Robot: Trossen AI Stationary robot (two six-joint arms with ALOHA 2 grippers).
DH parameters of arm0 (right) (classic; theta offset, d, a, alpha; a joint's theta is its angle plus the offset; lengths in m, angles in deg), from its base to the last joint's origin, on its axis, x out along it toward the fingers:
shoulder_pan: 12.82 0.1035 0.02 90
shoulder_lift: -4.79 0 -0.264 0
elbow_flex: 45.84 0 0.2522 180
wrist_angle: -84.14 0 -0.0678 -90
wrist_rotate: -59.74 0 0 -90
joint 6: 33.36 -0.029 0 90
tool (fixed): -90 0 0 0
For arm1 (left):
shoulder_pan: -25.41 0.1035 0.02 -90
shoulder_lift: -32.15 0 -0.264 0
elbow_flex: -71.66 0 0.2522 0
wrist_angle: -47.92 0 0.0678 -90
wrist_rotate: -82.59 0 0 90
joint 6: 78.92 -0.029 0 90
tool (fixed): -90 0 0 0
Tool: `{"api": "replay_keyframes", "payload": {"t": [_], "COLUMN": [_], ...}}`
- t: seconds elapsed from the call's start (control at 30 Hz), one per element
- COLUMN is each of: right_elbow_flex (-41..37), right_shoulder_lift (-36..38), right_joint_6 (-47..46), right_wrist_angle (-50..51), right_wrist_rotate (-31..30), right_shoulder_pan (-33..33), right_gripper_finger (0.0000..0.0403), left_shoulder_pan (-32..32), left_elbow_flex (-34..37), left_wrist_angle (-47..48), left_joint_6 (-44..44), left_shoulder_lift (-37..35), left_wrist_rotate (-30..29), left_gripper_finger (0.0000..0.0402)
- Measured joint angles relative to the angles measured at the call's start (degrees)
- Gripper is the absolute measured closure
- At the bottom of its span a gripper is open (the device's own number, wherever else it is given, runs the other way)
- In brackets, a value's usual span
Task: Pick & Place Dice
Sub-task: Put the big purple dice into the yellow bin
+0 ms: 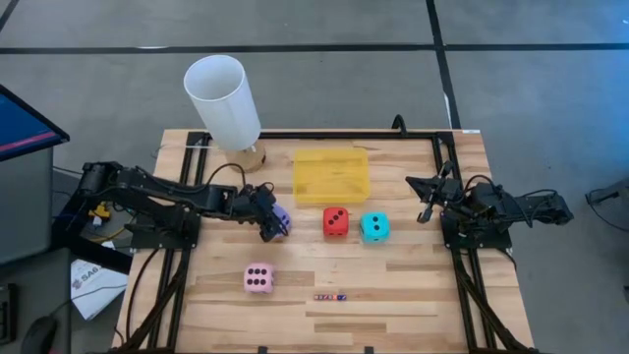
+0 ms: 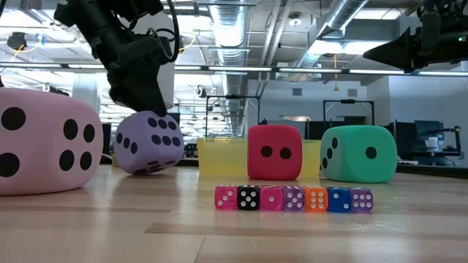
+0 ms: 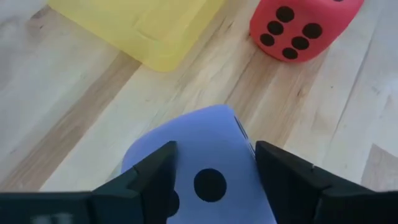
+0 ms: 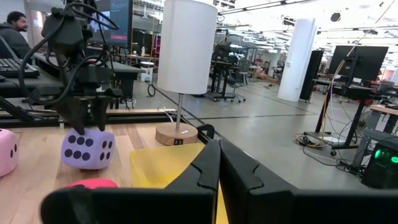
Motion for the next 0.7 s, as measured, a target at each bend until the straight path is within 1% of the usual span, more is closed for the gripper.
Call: {"api": "replay_keyframes", "payload": {"t": [0.13,0.27,0.4,0.6,0.7], "right_elbow_flex": [0.00,0.00,0.00,0.00,0.00], "right_shoulder_lift": [0.00,0.02,0.02,0.01,0.02], "right_joint_6": [0.00,0.00,0.00,0.00,0.00], "right_wrist_angle": [0.01,0.00,0.01,0.00,0.00], "right_wrist_rotate": [0.00,0.00,0.00,0.00,0.00], "right_shoulder_pan": [0.01,0.01,0.01,0.01,0.00], "right_gripper_finger": [0.0400,0.0400,0.0400,0.0400,0.0400], "left_shoulder_pan": [0.00,0.00,0.00,-0.24,-0.77], "left_elbow_flex": [0.22,0.30,0.30,0.30,0.43], "left_wrist_angle": [-1.00,-1.92,-1.41,-1.33,-1.11], "left_joint_6": [0.01,0.03,0.03,-0.11,-1.77], "left_shoulder_lift": [0.03,0.06,0.06,0.06,0.06], "left_wrist_rotate": [-0.14,-0.01,-0.11,-0.11,0.27], "left_gripper_finger": [0.0209,0.0195,0.0173,0.0126,0.0105]}}
